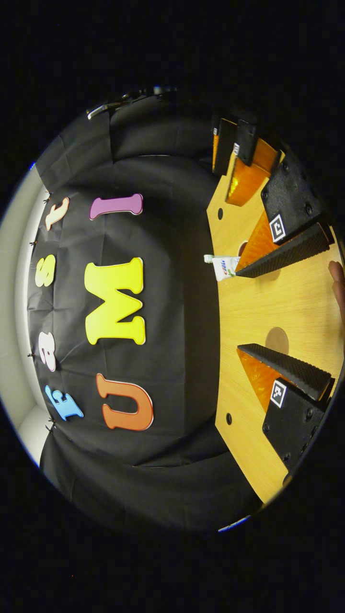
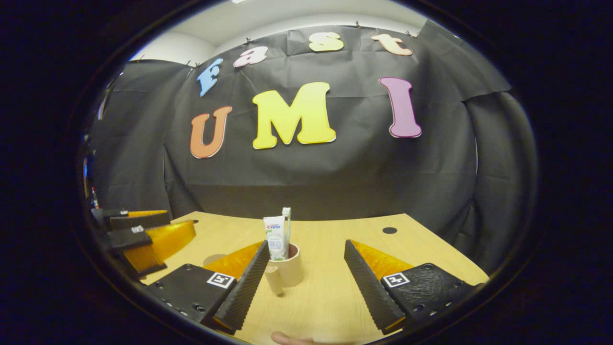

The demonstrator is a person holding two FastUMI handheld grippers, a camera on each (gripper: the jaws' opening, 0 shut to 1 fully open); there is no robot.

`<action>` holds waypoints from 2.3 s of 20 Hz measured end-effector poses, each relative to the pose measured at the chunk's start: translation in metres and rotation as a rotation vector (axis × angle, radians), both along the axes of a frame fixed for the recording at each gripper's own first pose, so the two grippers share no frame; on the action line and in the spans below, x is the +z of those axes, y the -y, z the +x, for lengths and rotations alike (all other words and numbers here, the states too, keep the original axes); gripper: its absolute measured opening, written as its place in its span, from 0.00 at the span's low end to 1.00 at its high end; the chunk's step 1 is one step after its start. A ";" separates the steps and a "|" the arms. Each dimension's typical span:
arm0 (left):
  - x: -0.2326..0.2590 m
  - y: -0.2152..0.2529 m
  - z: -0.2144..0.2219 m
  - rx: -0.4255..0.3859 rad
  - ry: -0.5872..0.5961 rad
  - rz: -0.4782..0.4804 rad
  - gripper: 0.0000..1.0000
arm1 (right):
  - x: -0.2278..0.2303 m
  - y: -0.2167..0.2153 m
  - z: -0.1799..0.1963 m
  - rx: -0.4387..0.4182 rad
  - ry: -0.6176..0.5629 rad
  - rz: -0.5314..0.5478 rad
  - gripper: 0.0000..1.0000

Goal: Put the toothbrush and toothpaste on the desktop into the cup, then pick up the cup and place it on the coaster on the desktop.

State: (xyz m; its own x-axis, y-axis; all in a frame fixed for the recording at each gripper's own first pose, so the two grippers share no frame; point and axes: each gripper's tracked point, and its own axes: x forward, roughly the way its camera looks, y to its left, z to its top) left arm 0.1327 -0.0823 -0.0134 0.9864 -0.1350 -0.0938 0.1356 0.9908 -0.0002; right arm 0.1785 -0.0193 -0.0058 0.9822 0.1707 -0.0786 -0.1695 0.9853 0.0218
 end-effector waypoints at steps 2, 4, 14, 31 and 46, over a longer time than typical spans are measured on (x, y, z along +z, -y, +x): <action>-0.017 -0.016 -0.013 0.025 -0.027 0.022 0.89 | -0.003 -0.007 0.001 -0.010 -0.011 -0.011 0.96; -0.033 -0.032 -0.024 0.051 -0.039 0.048 0.91 | -0.008 -0.016 0.001 -0.015 -0.024 -0.028 0.96; -0.056 -0.081 -0.054 0.095 -0.028 0.018 0.93 | -0.034 -0.047 0.042 -0.032 -0.195 -0.115 0.96; -0.060 -0.121 -0.058 0.143 -0.010 0.001 0.94 | -0.134 -0.062 0.091 -0.079 -0.897 -0.200 0.84; -0.070 -0.119 -0.063 0.131 -0.022 0.007 0.93 | -0.143 -0.062 0.077 -0.116 -1.007 -0.187 0.21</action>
State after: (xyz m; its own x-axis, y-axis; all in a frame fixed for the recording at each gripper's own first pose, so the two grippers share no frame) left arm 0.0702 0.0370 -0.0838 0.9932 -0.0045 -0.1161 0.0051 1.0000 0.0050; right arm 0.2556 0.0424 -0.1491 0.4557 -0.0203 -0.8899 -0.0613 0.9966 -0.0541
